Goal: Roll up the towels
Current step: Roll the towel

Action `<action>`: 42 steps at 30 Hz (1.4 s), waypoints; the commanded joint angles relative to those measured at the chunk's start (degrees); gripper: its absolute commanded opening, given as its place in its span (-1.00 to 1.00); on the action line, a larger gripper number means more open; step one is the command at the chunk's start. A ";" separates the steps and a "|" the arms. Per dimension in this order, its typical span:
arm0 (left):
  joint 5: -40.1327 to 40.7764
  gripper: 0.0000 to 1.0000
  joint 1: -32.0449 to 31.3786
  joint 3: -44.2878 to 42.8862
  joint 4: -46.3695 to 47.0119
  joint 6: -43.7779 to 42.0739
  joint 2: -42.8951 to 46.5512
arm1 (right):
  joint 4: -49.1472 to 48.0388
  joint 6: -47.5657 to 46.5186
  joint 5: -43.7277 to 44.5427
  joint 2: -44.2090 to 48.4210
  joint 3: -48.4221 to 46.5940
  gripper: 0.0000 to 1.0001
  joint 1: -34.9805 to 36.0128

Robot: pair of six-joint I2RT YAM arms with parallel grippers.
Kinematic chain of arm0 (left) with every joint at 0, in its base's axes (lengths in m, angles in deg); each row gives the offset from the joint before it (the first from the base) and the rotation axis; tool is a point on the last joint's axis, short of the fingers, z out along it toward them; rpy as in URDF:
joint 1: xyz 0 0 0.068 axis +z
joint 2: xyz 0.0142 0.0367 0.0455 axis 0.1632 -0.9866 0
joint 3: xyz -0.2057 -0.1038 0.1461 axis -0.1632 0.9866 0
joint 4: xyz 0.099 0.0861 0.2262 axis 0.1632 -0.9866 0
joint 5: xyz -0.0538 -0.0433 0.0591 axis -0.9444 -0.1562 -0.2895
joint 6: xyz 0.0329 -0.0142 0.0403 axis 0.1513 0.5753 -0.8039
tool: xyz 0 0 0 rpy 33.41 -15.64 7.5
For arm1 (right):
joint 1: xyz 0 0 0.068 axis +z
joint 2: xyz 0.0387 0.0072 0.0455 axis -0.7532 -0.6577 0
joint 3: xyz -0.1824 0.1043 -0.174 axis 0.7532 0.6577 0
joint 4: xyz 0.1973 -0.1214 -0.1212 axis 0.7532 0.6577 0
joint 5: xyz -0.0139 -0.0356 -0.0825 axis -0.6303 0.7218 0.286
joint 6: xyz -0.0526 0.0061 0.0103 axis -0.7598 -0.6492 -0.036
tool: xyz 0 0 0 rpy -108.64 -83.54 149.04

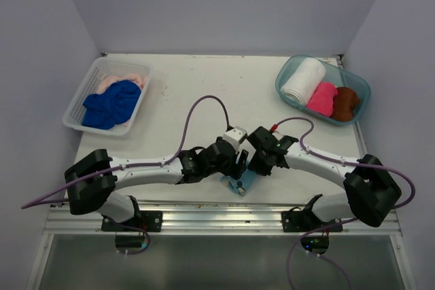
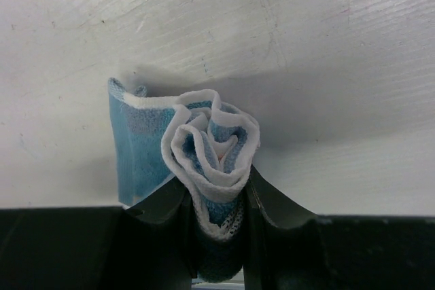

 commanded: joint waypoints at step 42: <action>-1.09 0.89 -2.34 -4.24 6.12 -16.16 -6.85 | -5.72 5.57 1.72 -2.60 -0.23 -0.97 -9.51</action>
